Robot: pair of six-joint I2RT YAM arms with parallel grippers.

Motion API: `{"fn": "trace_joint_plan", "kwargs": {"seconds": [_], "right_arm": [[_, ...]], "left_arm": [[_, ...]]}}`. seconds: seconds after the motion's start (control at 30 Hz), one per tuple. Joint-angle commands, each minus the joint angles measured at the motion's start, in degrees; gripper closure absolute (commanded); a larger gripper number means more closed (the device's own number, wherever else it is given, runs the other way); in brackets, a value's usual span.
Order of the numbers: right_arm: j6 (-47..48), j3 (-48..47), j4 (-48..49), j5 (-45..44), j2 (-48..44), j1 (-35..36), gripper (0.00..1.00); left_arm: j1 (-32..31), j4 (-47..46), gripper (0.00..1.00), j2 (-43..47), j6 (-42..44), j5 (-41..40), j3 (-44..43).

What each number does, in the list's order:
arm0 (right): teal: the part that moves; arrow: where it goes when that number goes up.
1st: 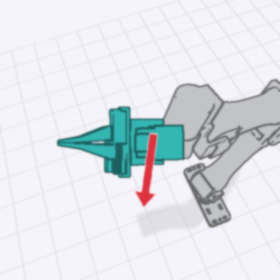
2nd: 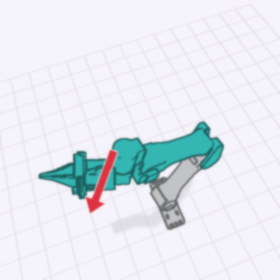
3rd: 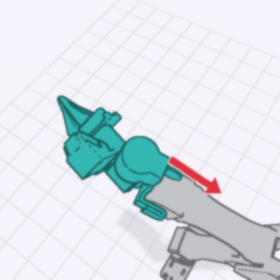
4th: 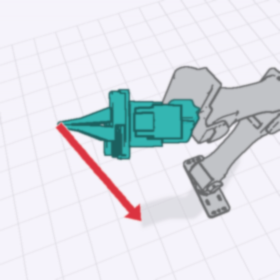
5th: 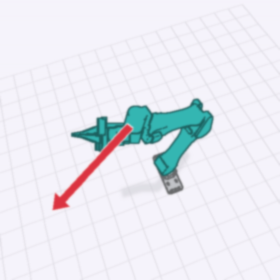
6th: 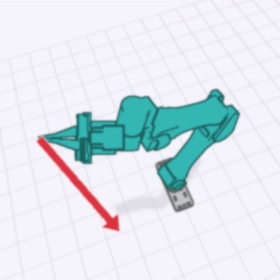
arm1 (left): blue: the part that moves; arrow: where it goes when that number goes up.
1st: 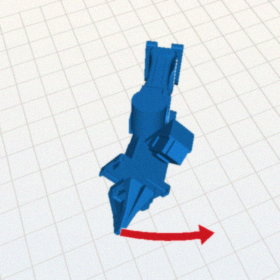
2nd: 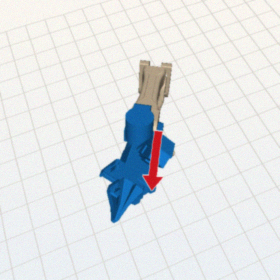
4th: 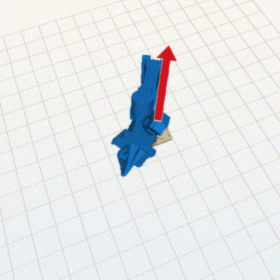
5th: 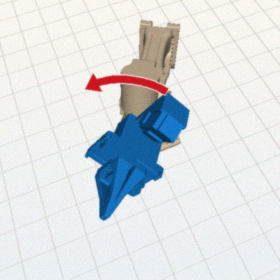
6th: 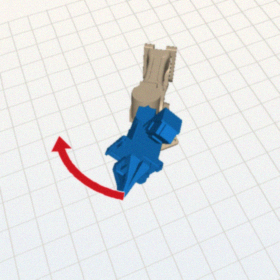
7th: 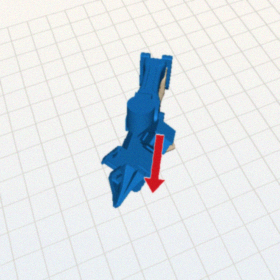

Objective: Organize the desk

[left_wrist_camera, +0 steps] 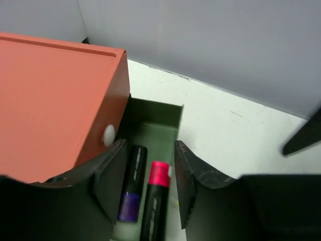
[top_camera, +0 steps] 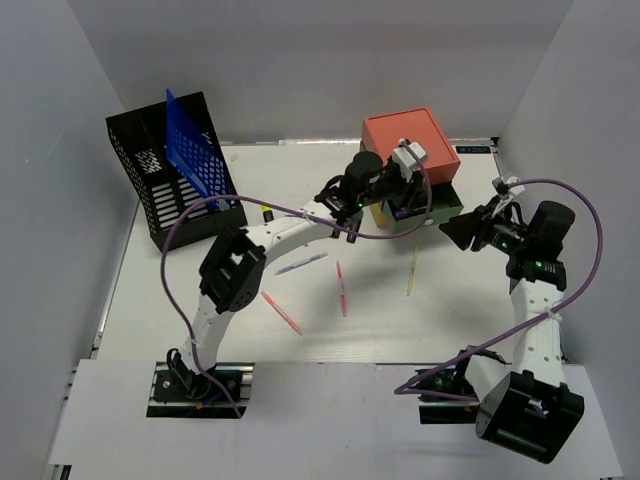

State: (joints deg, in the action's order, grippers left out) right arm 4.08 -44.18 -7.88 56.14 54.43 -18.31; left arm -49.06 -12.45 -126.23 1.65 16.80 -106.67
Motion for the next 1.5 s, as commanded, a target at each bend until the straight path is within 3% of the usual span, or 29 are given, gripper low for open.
{"fn": "trace_joint_plan", "kwargs": {"seconds": [0.0,0.13,0.2,0.3,0.33,0.43,0.47,0.57,0.63,0.7,0.8,0.9,0.93,1.03,1.23,1.47], "right_arm": [[5.41,-1.95,-2.40,6.08,-0.12,0.29,0.54],[9.63,-3.45,-5.03,6.62,-0.47,1.60,0.60],[12.70,-4.24,-6.35,6.53,-0.38,2.83,0.62],[19.63,-7.13,-10.91,4.77,0.41,6.26,0.62],[22.44,-7.67,-12.50,4.77,0.67,10.61,0.59],[30.44,-9.16,-15.32,-0.31,2.16,18.18,0.58],[31.60,-9.77,-15.50,-2.77,4.26,24.48,0.56],[40.28,-13.99,-19.96,-11.91,11.62,36.12,0.48],[46.53,-17.32,-22.60,-19.81,15.86,44.00,0.43],[50.92,-22.68,-27.16,-26.04,22.18,46.86,0.36],[62.93,-27.61,-29.20,-33.69,27.64,52.57,0.27],[72.62,-27.37,-29.21,-38.02,30.11,53.72,0.21],[79.44,-26.66,-28.43,-38.64,30.29,54.07,0.20],[87.66,-24.28,-26.15,-40.49,33.09,54.60,0.22],[94.35,-29.29,-26.67,-44.53,41.96,54.69,0.32],[98.66,-33.25,-25.17,-48.05,49.36,55.22,0.35]], "left_arm": [[-0.34,-3.54,0.48,12.40,-3.49,-0.36,6.01],[0.80,-5.83,0.84,27.65,-7.70,1.39,18.67],[1.33,-3.74,0.91,33.66,-8.59,0.62,27.86],[2.12,5.13,0.95,45.87,-6.84,-8.32,38.68],[2.12,7.59,0.95,51.12,-5.88,-9.75,41.34],[3.35,16.12,0.83,57.40,-3.68,-14.41,50.38],[3.96,20.05,0.66,60.46,-3.85,-15.90,52.08],[5.28,24.92,0.33,65.30,-3.41,-24.78,57.62],[5.90,26.15,0.26,67.86,-2.71,-29.51,59.73],[5.90,26.25,0.20,71.12,-2.01,-32.34,62.37],[5.90,27.21,0.18,74.36,-1.74,-37.96,63.52],[5.90,27.65,0.17,77.53,0.37,-44.47,65.36],[5.90,27.91,0.17,78.24,0.63,-46.22,65.45],[5.90,26.87,0.17,80.96,1.07,-50.10,66.15],[5.90,26.25,0.17,83.08,1.78,-51.69,66.86],[5.90,25.98,0.17,84.05,2.30,-52.74,67.12]]}}
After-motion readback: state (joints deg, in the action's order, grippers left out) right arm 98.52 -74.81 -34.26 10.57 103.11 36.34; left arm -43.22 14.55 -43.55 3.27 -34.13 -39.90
